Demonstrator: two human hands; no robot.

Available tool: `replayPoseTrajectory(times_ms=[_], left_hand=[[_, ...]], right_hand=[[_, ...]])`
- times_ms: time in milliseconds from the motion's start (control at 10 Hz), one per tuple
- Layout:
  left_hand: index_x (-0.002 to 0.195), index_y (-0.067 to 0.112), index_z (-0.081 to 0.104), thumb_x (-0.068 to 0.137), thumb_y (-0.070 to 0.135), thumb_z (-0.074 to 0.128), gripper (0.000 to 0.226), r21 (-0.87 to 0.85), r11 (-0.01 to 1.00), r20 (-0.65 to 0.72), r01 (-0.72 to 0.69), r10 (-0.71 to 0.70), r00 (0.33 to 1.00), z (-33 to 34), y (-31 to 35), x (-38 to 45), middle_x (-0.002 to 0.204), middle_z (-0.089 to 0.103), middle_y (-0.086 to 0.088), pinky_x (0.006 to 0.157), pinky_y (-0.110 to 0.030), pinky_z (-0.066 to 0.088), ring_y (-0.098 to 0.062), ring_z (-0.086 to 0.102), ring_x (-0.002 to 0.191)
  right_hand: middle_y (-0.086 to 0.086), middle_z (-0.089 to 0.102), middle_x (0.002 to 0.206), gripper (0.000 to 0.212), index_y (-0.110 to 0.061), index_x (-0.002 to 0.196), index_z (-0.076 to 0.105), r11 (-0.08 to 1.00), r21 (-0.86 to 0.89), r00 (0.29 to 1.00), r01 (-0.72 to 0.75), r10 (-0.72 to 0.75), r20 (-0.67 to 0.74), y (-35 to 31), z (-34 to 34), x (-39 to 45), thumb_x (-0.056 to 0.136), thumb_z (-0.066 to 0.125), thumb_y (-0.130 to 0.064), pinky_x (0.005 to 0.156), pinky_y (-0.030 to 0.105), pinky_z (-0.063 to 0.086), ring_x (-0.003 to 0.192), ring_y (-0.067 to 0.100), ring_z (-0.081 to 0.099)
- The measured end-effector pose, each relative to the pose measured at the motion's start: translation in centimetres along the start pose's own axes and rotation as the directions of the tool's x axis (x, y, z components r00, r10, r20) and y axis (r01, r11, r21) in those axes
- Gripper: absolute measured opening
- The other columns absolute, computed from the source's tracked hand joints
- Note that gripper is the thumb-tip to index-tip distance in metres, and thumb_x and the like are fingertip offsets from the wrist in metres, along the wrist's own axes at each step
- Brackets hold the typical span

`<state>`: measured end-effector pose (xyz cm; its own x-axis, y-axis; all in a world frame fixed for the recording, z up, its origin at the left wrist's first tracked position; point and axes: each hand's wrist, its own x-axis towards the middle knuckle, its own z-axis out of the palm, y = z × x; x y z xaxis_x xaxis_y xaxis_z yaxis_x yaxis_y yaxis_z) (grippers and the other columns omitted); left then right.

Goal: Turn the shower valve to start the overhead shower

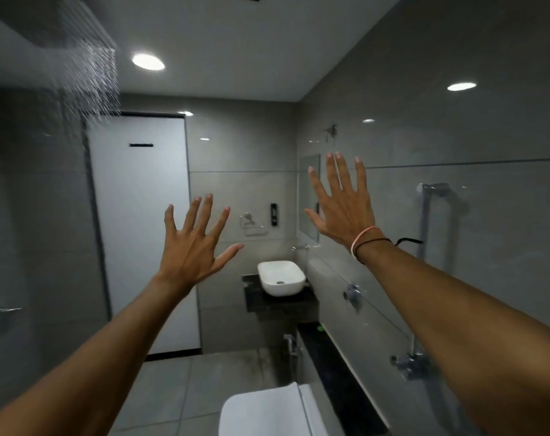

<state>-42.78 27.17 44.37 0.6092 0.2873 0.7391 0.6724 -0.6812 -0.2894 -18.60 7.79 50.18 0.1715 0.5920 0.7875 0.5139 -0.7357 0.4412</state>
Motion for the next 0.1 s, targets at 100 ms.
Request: replayPoseTrajectory(times_ms=[100], left_hand=[[0.159,0.028,0.013,0.086,0.08,0.009,0.09,0.088,0.989,0.006,0.118,-0.119,0.993,-3.35,-5.58,-1.14,0.168,0.009,-0.015,0.117,-0.071,0.013,-0.034,0.013,0.154]], right_hand=[[0.03,0.002,0.174,0.093,-0.017,0.172,0.01,0.998,0.071,0.999,-0.001,0.005,-0.053,-3.07,-2.89,3.44,0.101,0.035,-0.071,0.126,0.067,0.001,0.163,0.044,0.004]])
